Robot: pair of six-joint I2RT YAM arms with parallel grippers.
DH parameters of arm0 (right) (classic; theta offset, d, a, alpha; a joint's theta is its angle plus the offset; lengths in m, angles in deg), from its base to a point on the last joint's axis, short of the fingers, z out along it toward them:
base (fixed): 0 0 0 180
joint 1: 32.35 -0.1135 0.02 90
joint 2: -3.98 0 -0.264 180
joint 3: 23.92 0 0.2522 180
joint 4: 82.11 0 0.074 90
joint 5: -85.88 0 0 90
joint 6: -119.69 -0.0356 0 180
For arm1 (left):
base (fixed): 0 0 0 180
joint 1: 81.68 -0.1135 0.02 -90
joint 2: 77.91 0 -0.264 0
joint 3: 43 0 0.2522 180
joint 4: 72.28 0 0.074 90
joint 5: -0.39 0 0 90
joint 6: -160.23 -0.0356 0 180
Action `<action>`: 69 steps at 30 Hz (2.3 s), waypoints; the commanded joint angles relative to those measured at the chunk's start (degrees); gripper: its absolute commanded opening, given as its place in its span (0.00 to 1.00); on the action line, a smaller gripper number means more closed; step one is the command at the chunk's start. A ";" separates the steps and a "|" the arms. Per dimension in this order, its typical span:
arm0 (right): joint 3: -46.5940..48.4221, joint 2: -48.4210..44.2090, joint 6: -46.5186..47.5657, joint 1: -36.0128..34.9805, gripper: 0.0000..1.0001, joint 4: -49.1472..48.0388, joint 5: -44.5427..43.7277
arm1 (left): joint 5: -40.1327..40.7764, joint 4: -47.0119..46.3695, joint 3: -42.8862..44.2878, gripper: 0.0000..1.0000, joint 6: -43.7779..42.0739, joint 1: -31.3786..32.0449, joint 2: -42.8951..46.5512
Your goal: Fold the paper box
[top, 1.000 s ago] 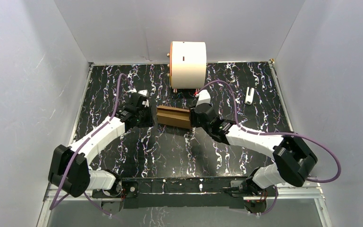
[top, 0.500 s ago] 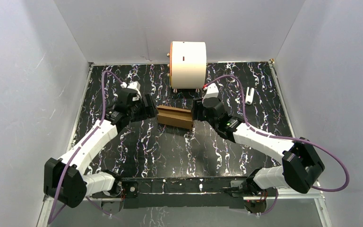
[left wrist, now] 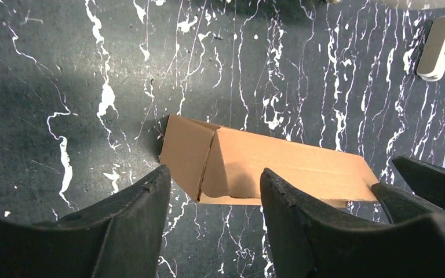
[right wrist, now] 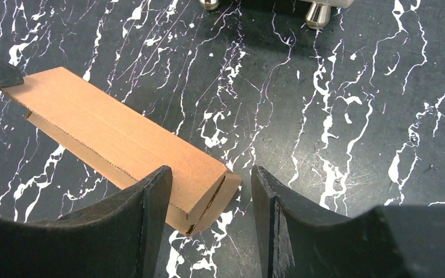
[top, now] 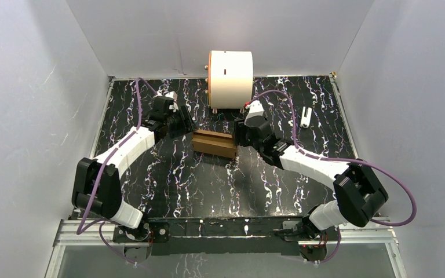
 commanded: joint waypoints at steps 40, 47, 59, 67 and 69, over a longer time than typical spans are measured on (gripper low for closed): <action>12.34 15.48 13.18 0.86 0.98 1.57 35.39 | -2.79 2.07 -34.55 0.48 13.43 9.13 35.65; 14.94 20.88 11.48 0.86 0.98 1.70 39.60 | -1.36 -4.40 -36.92 0.22 12.39 9.56 32.07; 14.93 25.46 10.12 0.97 0.94 2.20 46.55 | 4.36 -11.62 -39.67 0.10 9.27 9.56 23.91; 13.60 27.04 8.04 0.91 0.87 1.09 53.59 | 2.79 -25.30 -40.00 0.07 6.67 9.73 16.77; 13.26 27.28 7.33 0.91 0.87 0.44 54.68 | 1.77 -28.88 -39.63 0.07 6.42 9.90 15.19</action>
